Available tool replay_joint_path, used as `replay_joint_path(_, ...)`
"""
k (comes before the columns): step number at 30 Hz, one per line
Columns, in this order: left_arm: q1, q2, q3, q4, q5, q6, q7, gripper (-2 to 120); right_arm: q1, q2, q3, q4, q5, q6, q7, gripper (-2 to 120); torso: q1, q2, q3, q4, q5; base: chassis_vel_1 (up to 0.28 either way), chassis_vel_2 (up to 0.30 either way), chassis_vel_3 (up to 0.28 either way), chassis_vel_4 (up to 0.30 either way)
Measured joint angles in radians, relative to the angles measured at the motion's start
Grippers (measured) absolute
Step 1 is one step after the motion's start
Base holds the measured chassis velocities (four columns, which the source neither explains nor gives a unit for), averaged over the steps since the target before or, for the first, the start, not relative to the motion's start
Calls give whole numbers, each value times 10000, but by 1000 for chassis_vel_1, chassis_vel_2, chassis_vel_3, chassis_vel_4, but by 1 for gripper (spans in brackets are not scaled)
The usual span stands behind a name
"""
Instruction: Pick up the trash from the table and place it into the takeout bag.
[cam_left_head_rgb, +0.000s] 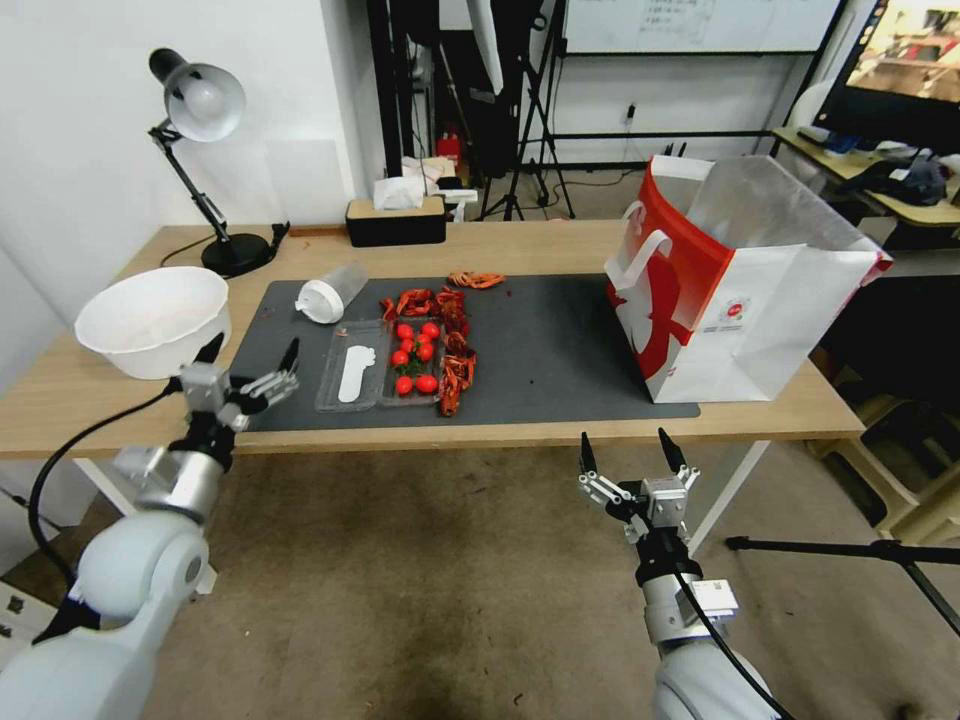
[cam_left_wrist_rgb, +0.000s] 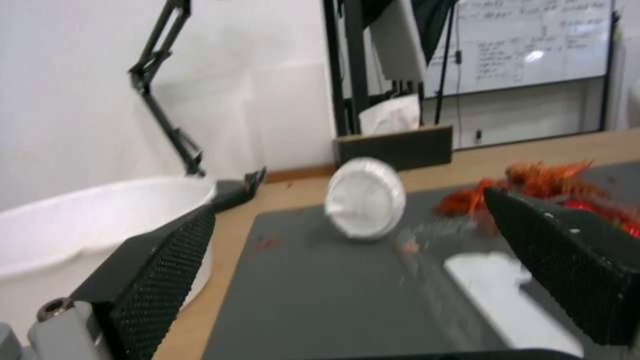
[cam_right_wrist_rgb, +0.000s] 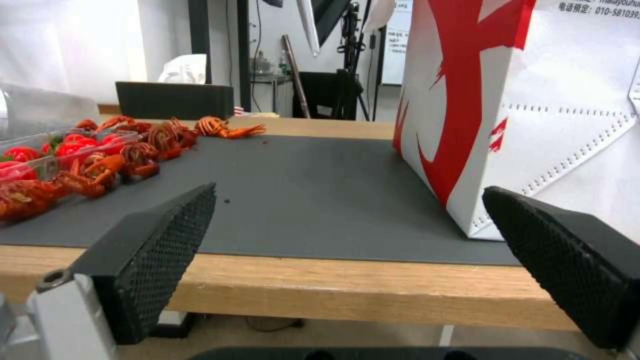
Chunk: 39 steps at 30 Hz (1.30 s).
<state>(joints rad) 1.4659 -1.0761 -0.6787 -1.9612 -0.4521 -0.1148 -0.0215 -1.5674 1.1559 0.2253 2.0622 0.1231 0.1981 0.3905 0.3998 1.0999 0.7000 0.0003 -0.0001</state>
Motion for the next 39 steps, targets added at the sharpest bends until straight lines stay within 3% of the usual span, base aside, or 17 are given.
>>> replay_joint_path(7, 883, -587, -400, 173, 748, -876, 6, 100, 125, -6, 14, -125, 26, 11, 14, 100, 1, 0, 0, -2, 0, 0, 0, 0, 0)
replay_joint_path(24, 1603, -1019, -353, 409, 1099, -1847, 23, 100, 154, 59, -59, -241, 31, 24, 25, 100, 1, 1, 0, -3, 1, 0, 0, 0, 0)
replay_joint_path(36, 1425, -881, -231, 407, 1073, -1792, 32, 100, 75, 103, -48, -218, 25, 45, 29, 100, 1, 1, 1, -3, 1, 0, 0, 0, 0)
replay_joint_path(39, 997, -630, -46, 377, 939, -1355, 35, 100, 66, 99, -44, -200, 20, 46, 31, 100, 1, 0, 1, -2, 1, 0, 0, 0, 0)
